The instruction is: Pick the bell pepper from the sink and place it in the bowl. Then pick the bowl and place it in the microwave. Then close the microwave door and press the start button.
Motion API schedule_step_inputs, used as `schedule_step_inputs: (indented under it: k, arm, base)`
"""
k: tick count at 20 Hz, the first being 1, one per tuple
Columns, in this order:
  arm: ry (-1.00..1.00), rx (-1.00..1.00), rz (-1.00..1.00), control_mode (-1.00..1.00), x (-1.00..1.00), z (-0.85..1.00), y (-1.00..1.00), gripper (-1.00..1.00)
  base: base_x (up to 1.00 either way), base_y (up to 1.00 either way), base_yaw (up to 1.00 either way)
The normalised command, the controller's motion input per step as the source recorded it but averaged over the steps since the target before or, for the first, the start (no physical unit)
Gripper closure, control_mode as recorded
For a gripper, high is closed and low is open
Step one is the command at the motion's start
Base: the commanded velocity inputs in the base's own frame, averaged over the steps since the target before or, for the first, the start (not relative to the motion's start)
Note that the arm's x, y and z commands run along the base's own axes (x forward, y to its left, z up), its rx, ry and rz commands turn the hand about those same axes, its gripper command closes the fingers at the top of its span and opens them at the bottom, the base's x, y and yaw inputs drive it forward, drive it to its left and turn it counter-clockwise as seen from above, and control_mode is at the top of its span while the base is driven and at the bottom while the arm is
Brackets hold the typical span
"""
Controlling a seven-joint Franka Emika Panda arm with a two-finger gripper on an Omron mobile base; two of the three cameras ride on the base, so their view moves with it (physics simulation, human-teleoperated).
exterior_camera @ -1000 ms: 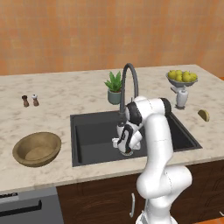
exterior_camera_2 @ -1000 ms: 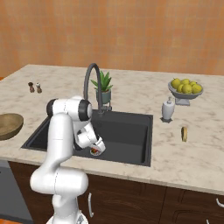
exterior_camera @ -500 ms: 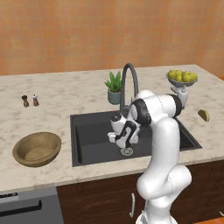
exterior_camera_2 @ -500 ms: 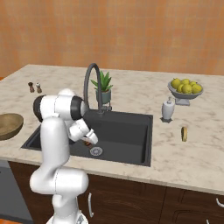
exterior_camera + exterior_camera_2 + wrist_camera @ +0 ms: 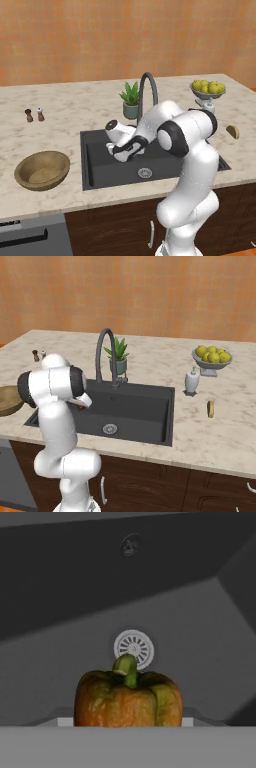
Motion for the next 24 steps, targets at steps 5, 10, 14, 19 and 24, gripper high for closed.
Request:
schedule_step_inputs:
  k: [5,10,14,19,24]
  arm:
    - [0.01,-0.04,0.06,-1.0,-0.72,0.77,0.64,1.0]
    - [-0.03,-0.01,0.19,-1.0,-0.89,0.41,0.65,1.0]
    - [-0.01,0.0,0.31,-1.0,-0.65,0.67,0.7,1.0]
    - [0.0,0.0,0.39,-1.0,-0.44,0.6,0.77,1.0]
    - [-0.03,0.0,0.32,-1.0,-0.38,0.25,0.85,1.0]
  base:
    - [0.0,0.0,0.0]
    - [0.0,0.0,0.0]
    - [0.0,0.0,0.0]
    - [0.0,0.0,0.0]
    - [0.0,0.0,0.0]
